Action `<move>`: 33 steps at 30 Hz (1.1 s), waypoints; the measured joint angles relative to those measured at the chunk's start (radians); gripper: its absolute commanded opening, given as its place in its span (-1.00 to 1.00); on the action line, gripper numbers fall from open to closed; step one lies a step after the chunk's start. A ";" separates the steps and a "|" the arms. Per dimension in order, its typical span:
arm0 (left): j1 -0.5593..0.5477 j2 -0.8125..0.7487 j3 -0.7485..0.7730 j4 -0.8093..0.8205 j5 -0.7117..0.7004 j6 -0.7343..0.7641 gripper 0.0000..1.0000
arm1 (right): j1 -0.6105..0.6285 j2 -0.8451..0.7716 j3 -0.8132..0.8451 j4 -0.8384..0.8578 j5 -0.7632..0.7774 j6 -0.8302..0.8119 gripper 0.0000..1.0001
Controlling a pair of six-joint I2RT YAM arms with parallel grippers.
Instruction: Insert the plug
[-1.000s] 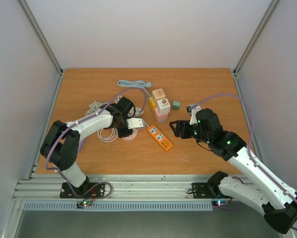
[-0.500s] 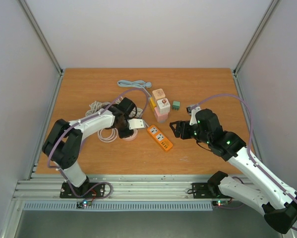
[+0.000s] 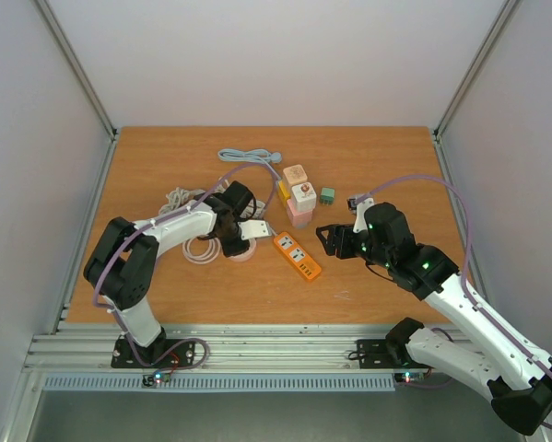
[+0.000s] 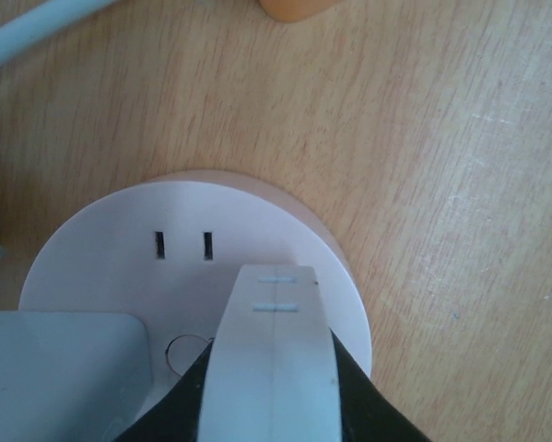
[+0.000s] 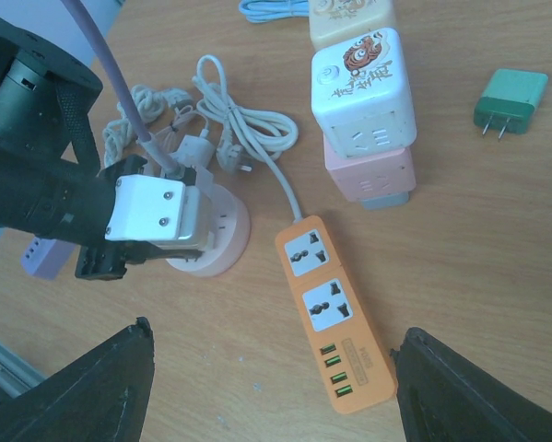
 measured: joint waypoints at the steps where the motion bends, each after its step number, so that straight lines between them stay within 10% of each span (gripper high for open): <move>1: 0.001 -0.002 0.000 0.001 0.001 -0.006 -0.07 | 0.000 0.000 0.000 0.000 0.000 0.000 0.45; 3: 0.003 -0.005 -0.001 0.006 0.007 -0.022 0.91 | 0.000 0.000 0.000 0.000 0.000 -0.001 0.45; 4: 0.006 -0.007 -0.001 0.008 0.010 -0.027 0.98 | 0.000 0.000 0.000 0.000 0.000 -0.002 0.45; 21: 0.023 -0.259 0.029 -0.056 0.117 -0.109 0.99 | 0.000 -0.001 0.000 -0.006 0.000 -0.002 0.48; 33: 0.038 -0.362 0.227 -0.058 -0.184 -0.650 0.99 | 0.000 0.222 0.093 -0.076 0.003 0.027 0.45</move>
